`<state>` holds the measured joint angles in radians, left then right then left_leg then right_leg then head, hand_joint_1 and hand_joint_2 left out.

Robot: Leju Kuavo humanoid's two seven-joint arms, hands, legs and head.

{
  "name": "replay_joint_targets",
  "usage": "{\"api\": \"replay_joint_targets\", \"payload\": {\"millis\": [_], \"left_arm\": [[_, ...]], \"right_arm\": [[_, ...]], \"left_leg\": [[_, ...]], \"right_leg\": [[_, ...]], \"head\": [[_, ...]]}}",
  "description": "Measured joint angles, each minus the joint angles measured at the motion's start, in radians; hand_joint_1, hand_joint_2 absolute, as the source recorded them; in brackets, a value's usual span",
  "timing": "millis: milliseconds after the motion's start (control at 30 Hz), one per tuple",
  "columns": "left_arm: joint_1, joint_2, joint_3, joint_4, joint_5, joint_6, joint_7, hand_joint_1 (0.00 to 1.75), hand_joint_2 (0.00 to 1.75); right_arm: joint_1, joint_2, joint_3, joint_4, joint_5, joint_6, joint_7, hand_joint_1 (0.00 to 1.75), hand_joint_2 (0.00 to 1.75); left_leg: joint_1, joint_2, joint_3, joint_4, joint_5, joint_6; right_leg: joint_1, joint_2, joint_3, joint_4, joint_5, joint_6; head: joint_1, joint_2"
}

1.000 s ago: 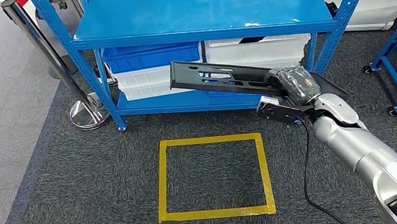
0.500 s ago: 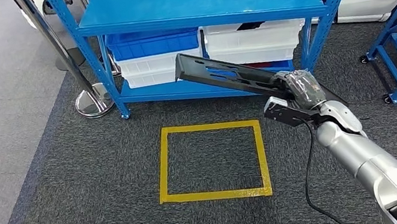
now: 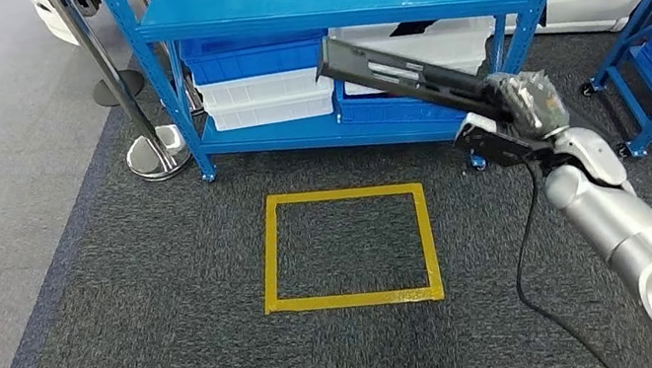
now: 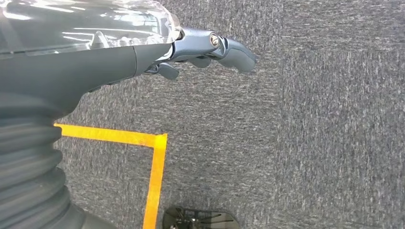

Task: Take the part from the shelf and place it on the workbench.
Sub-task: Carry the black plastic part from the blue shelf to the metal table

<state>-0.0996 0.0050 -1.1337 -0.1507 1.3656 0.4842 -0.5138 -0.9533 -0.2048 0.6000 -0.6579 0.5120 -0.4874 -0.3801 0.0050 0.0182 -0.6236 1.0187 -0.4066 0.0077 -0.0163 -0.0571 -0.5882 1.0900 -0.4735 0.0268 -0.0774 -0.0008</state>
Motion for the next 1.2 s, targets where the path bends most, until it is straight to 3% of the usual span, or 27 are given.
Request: {"api": "replay_joint_targets", "payload": {"millis": [67,133,167,233,300,333,367,400,467,533,633,767,800,900,933,967,1033,1100,1133,1200], "left_arm": [[0.002,0.0,0.0,0.0,0.002,0.0,0.001,0.0,1.75],[0.002,0.001,0.0,0.0,0.003,-0.001,0.002,0.0,1.75],[0.003,0.001,0.0,0.0,0.003,-0.002,0.003,0.0,1.75],[0.005,0.001,0.0,0.0,0.003,-0.004,0.005,0.0,1.75],[0.006,0.0,0.0,0.0,0.002,-0.005,0.008,0.0,1.75],[0.006,0.001,0.001,0.0,0.002,-0.005,0.009,0.0,1.75],[0.006,0.001,0.001,0.0,0.002,-0.005,0.009,0.0,1.75],[0.006,0.002,0.001,0.0,0.003,-0.005,0.01,0.0,1.75],[0.005,0.005,0.001,0.0,0.006,-0.005,0.011,0.0,1.75],[0.005,0.009,0.001,0.001,0.007,-0.005,0.011,0.0,1.75],[0.004,0.011,0.001,0.002,0.009,-0.005,0.011,0.0,1.75],[0.002,0.011,0.001,0.001,0.01,-0.004,0.011,0.0,1.75],[0.002,0.011,0.001,0.001,0.01,-0.006,0.013,0.0,1.75],[0.005,0.01,0.001,0.001,-0.001,-0.016,0.024,0.0,1.75],[0.006,0.01,-0.001,0.001,-0.006,-0.02,0.028,0.0,1.75],[0.006,0.009,-0.004,0.001,-0.011,-0.023,0.032,0.0,1.75],[0.006,0.009,-0.009,0.002,-0.017,-0.029,0.039,0.0,1.75],[0.006,0.011,-0.013,0.003,-0.018,-0.036,0.047,0.0,1.75],[0.007,0.013,-0.015,0.004,-0.018,-0.039,0.052,0.0,1.75],[0.008,0.013,-0.018,0.004,-0.02,-0.047,0.064,0.0,1.75]], "right_arm": [[-0.021,-0.004,-0.007,-0.012,-0.002,-0.001,0.003,1.75,1.75],[-0.027,-0.009,-0.013,-0.02,-0.007,-0.001,0.003,1.75,1.75],[-0.027,-0.011,-0.016,-0.023,-0.009,0.0,0.004,1.75,1.75],[-0.028,-0.014,-0.021,-0.029,-0.01,0.0,0.006,1.75,1.75],[-0.026,-0.015,-0.024,-0.034,-0.01,-0.001,0.009,1.75,1.75],[-0.023,-0.015,-0.026,-0.036,-0.009,-0.002,0.011,1.75,1.75],[-0.019,-0.016,-0.028,-0.04,-0.006,-0.003,0.015,1.75,1.75],[-0.014,-0.018,-0.03,-0.044,-0.004,-0.004,0.019,1.75,1.75],[-0.008,-0.019,-0.036,-0.056,0.002,-0.005,0.027,1.75,1.75],[-0.007,-0.02,-0.043,-0.065,0.01,-0.005,0.033,1.75,1.75],[-0.006,-0.02,-0.05,-0.07,0.017,-0.006,0.039,1.75,1.75],[-0.003,-0.024,-0.054,-0.074,0.024,-0.006,0.042,1.75,1.75],[-0.006,-0.03,-0.058,-0.077,0.03,-0.004,0.046,1.75,1.75],[-0.014,-0.046,-0.071,-0.085,0.045,0.003,0.059,1.75,1.75],[-0.013,-0.051,-0.073,-0.086,0.046,0.005,0.061,1.75,1.75],[-0.013,-0.057,-0.077,-0.087,0.047,0.007,0.064,1.75,1.75],[-0.016,-0.07,-0.083,-0.092,0.048,0.014,0.066,1.75,1.75],[-0.021,-0.082,-0.09,-0.096,0.047,0.023,0.068,1.75,1.75],[-0.022,-0.087,-0.093,-0.097,0.046,0.029,0.07,1.75,1.75],[-0.02,-0.099,-0.1,-0.097,0.044,0.036,0.073,1.75,1.75]], "left_leg": [[-0.004,0.015,-0.003,0.006,0.003,-0.01],[-0.002,0.027,-0.006,0.009,0.002,-0.021],[-0.001,0.024,-0.013,0.022,-0.012,-0.027],[0.003,0.007,-0.046,0.11,-0.081,-0.036],[0.004,-0.004,-0.089,0.242,-0.154,-0.04],[0.005,-0.007,-0.097,0.281,-0.165,-0.039],[0.004,-0.009,-0.089,0.283,-0.155,-0.036],[0.003,-0.014,-0.061,0.244,-0.129,-0.03],[0.001,-0.045,0.02,0.108,-0.074,-0.008],[-0.001,-0.076,0.068,0.018,-0.056,0.005],[-0.004,-0.075,0.075,0.001,-0.055,0.005],[-0.002,-0.063,0.081,-0.016,-0.049,0.009],[0.0,-0.047,0.083,-0.03,-0.042,0.011],[0.006,0.008,0.08,-0.052,-0.026,0.014],[0.007,0.019,0.077,-0.048,-0.028,0.012],[0.01,0.03,0.074,-0.041,-0.03,0.008],[0.012,0.049,0.069,-0.024,-0.04,-0.006],[0.008,0.065,0.063,-0.007,-0.05,-0.021],[0.004,0.074,0.062,-0.004,-0.053,-0.026],[0.005,0.087,0.062,0.0,-0.057,-0.034]], "right_leg": [[0.009,-0.01,0.025,-0.05,-0.019,-0.015],[0.008,0.007,0.018,-0.056,-0.01,-0.033],[0.007,0.015,0.013,-0.058,-0.003,-0.042],[0.005,0.032,0.001,-0.06,0.011,-0.056],[0.007,0.055,-0.013,-0.059,0.022,-0.062],[0.009,0.068,-0.018,-0.058,0.026,-0.062],[0.011,0.081,-0.022,-0.058,0.03,-0.062],[0.013,0.094,-0.024,-0.057,0.033,-0.061],[0.017,0.118,-0.027,-0.057,0.038,-0.057],[0.013,0.137,-0.031,-0.058,0.046,-0.049],[0.001,0.154,-0.036,-0.062,0.055,-0.036],[0.002,0.161,-0.039,-0.065,0.059,-0.028],[0.002,0.14,-0.061,-0.02,0.032,-0.022],[-0.005,0.067,-0.156,0.187,-0.07,0.0],[-0.01,0.064,-0.157,0.196,-0.063,0.006],[-0.015,0.057,-0.138,0.164,-0.039,0.011],[-0.016,0.02,-0.068,0.036,0.015,0.019],[-0.011,-0.006,-0.033,-0.04,0.032,0.01],[-0.007,-0.006,-0.036,-0.042,0.028,0.002],[-0.007,0.018,-0.044,-0.041,0.033,-0.015]], "head": [[0.0,0.0],[-0.001,0.0],[-0.001,0.0],[-0.001,0.0],[-0.001,0.0],[-0.001,0.0],[-0.001,0.0],[-0.001,0.0],[-0.001,0.0],[0.0,0.0],[0.0,0.0],[-0.001,0.0],[-0.001,0.0],[0.0,0.0],[0.0,0.0],[0.0,0.0],[0.0,0.0],[0.0,0.0],[-0.001,0.0],[-0.001,0.0]]}}
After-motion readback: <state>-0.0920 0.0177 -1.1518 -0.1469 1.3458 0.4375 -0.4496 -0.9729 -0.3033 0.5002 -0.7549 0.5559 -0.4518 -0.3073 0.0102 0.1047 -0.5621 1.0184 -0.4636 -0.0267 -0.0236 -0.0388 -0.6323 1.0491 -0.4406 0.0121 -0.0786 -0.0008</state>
